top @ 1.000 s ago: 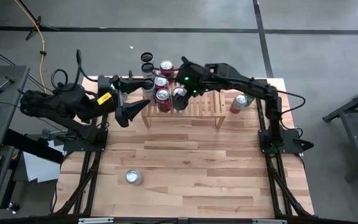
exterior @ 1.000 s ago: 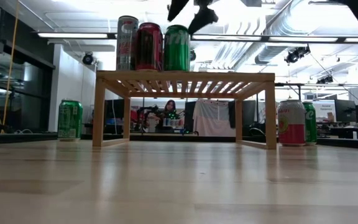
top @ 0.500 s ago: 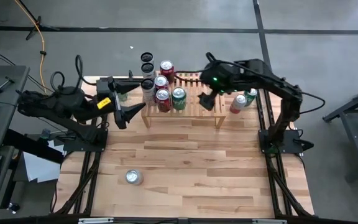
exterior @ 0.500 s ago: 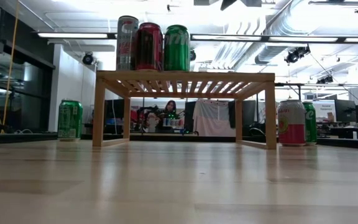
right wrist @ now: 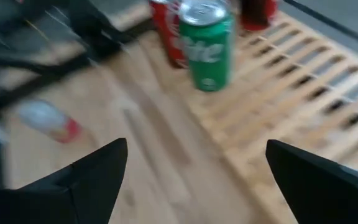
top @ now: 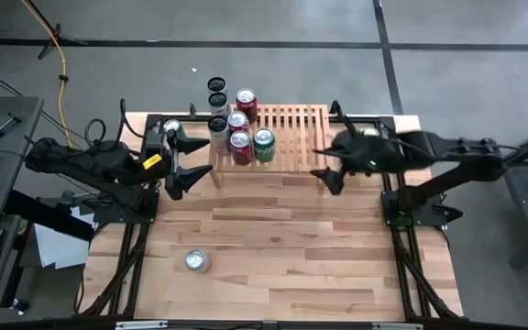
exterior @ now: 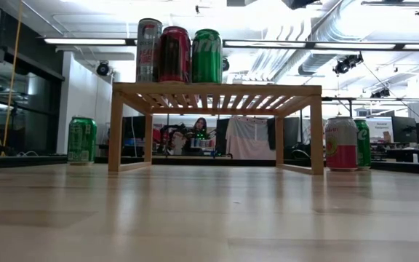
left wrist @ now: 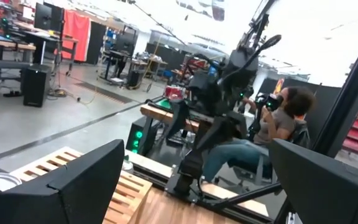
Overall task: Place canned beverage on shelf
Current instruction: Put the right green soda can on the shelf aligned with the other green soda can
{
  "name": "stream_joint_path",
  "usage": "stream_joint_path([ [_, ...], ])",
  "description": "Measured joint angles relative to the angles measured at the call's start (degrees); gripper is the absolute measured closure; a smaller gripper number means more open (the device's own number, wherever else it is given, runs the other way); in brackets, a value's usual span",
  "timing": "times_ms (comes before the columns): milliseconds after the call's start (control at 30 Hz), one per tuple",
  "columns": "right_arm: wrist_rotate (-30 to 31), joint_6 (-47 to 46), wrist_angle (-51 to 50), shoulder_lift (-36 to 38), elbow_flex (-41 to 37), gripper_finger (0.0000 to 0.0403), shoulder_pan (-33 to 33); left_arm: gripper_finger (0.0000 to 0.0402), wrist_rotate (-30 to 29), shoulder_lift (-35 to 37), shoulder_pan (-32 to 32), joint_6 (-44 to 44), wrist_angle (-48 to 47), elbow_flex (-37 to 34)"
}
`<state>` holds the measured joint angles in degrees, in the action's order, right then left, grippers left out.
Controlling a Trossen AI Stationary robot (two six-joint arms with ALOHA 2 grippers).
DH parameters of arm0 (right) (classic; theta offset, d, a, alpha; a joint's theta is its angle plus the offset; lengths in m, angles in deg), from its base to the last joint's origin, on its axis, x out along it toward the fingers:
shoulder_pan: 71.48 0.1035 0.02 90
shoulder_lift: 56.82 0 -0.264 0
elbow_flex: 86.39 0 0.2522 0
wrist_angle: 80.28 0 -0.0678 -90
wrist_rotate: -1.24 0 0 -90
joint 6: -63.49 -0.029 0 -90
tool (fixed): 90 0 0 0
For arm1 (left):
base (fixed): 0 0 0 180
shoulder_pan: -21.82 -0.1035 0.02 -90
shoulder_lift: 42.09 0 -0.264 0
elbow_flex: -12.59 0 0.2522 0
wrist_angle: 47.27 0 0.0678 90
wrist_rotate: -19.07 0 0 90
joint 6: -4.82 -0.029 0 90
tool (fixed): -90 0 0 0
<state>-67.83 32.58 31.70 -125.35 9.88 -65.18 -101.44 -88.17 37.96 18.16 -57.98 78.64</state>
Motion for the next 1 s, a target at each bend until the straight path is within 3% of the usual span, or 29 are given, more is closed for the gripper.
stream_joint_path([
  [200, 1.4, -3.3, 17.9, 9.1, -13.8, 0.0034, 3.6, 0.0009, 0.4, 0.0, 0.0, -0.4, -0.1, 0.0],
  [600, 7.0, -4.3, 16.9, 10.8, -14.9, 0.0034, 1.5, 0.0009, -1.1, 0.0, 0.0, 0.2, -0.1, 0.0],
  [767, 26.2, -19.3, 6.8, 10.8, -14.9, 0.0034, -4.0, 0.0009, -1.5, 0.0, 0.0, 1.6, -0.1, 0.0],
  [833, 28.2, -25.8, -0.5, 10.8, -14.9, 0.0034, -8.8, 0.0009, -1.7, 0.0, 0.0, 1.9, -0.1, 0.0],
  [1000, 26.4, -41.2, -16.5, 9.3, -17.1, 0.0034, -23.2, 0.0009, -1.7, 0.0, 0.0, 3.0, -0.2, 0.0],
])
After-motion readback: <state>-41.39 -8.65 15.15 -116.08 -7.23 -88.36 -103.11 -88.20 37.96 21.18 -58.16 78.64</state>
